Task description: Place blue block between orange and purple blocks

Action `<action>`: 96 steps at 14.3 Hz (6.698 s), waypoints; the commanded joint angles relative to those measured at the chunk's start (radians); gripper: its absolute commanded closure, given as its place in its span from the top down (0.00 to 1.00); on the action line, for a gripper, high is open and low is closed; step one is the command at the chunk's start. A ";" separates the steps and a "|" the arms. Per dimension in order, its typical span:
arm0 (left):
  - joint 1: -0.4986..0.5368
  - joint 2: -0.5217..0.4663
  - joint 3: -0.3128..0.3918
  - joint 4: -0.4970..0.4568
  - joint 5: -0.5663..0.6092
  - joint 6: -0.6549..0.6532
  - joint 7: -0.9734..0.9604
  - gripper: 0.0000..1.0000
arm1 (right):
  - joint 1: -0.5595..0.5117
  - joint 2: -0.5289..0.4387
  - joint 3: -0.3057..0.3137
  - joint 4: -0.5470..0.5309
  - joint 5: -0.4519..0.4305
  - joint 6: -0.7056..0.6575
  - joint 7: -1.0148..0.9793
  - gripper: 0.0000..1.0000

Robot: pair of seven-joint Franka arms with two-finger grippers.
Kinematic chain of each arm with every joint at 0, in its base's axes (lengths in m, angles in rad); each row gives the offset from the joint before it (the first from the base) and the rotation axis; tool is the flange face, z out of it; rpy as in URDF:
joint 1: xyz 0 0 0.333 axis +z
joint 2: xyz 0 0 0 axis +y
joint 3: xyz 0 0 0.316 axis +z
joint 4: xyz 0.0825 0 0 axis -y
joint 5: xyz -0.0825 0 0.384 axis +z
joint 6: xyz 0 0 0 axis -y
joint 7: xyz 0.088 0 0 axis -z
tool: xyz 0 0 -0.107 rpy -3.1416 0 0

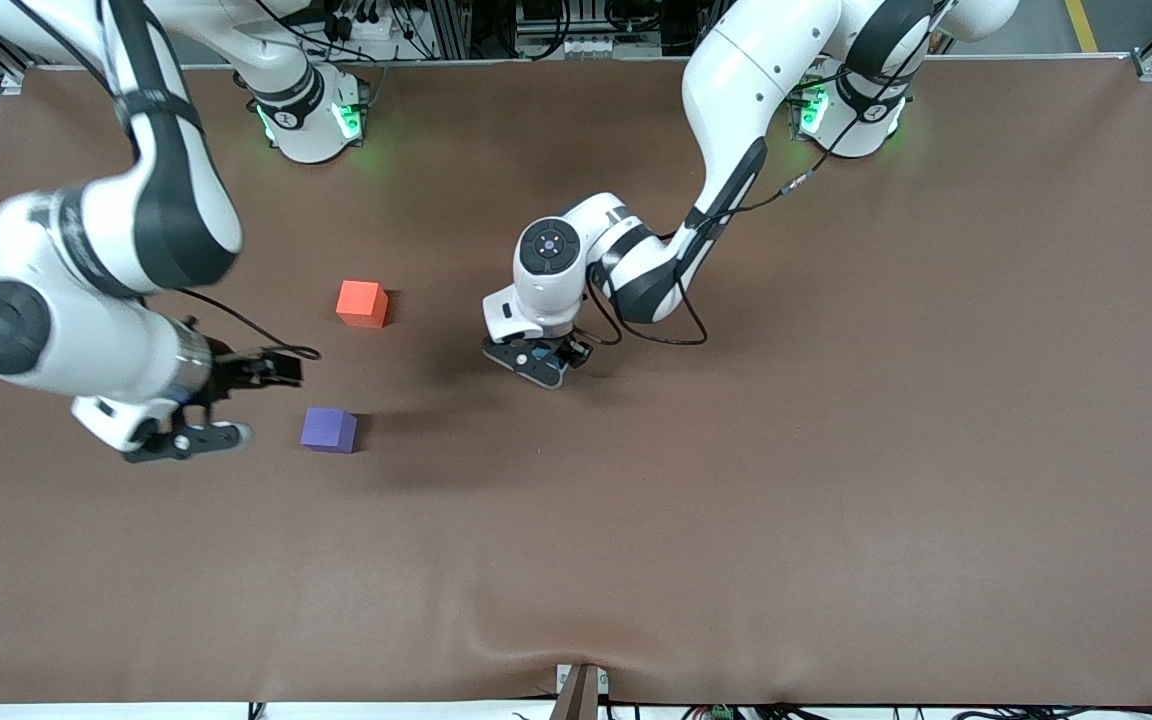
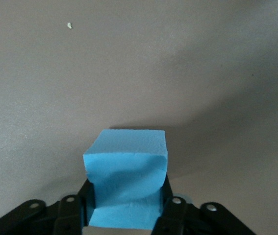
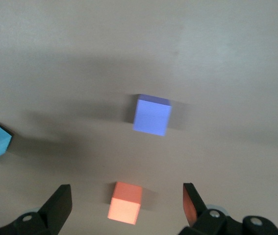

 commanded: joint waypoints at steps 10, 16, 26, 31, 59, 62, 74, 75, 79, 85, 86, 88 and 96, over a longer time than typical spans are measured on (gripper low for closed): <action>0.337 -0.407 0.019 0.009 -0.004 -0.485 0.002 1.00 | 0.197 0.225 -0.007 -0.001 0.103 0.219 0.045 1.00; 0.604 -0.545 0.022 0.009 0.001 -0.611 0.119 1.00 | 0.361 0.245 -0.007 -0.017 0.112 0.293 0.589 1.00; 0.734 -0.786 0.013 -0.181 -0.009 -0.643 0.154 1.00 | 0.527 0.262 -0.008 -0.159 0.103 0.545 1.021 1.00; 0.748 -0.795 0.013 -0.198 -0.012 -0.614 0.169 1.00 | 0.529 0.265 -0.010 -0.174 0.098 0.560 1.021 0.57; 0.787 -0.792 0.016 -0.195 -0.016 -0.611 0.191 1.00 | 0.101 -0.075 -0.014 -0.685 -0.066 0.637 0.234 0.24; 0.788 -0.791 0.018 -0.195 -0.016 -0.610 0.192 1.00 | 0.096 -0.078 -0.014 -0.700 -0.066 0.637 0.234 0.24; 0.779 -0.797 0.012 -0.193 -0.036 -0.648 0.180 1.00 | 0.082 -0.107 -0.013 -0.729 -0.065 0.611 0.235 1.00; 0.778 -0.797 0.010 -0.193 -0.036 -0.650 0.180 1.00 | 0.082 -0.124 -0.013 -0.723 -0.065 0.592 0.235 1.00; 0.776 -0.803 0.007 -0.193 -0.036 -0.648 0.191 1.00 | 0.049 -0.242 -0.016 -0.688 -0.065 0.555 0.234 1.00; 0.777 -0.797 -0.001 -0.193 -0.036 -0.640 0.191 1.00 | -0.118 -0.417 -0.016 -0.673 -0.065 0.387 0.041 1.00; 0.777 -0.795 -0.001 -0.192 -0.036 -0.639 0.191 1.00 | -0.146 -0.445 -0.016 -0.673 -0.065 0.374 0.025 1.00; 0.779 -0.792 -0.001 -0.193 -0.035 -0.636 0.191 1.00 | -0.207 -0.498 -0.016 -0.671 -0.065 0.339 -0.039 1.00; 0.784 -0.840 -0.005 -0.196 -0.036 -0.674 0.191 1.00 | -0.283 -0.546 -0.010 -0.313 -0.066 -0.098 -0.049 1.00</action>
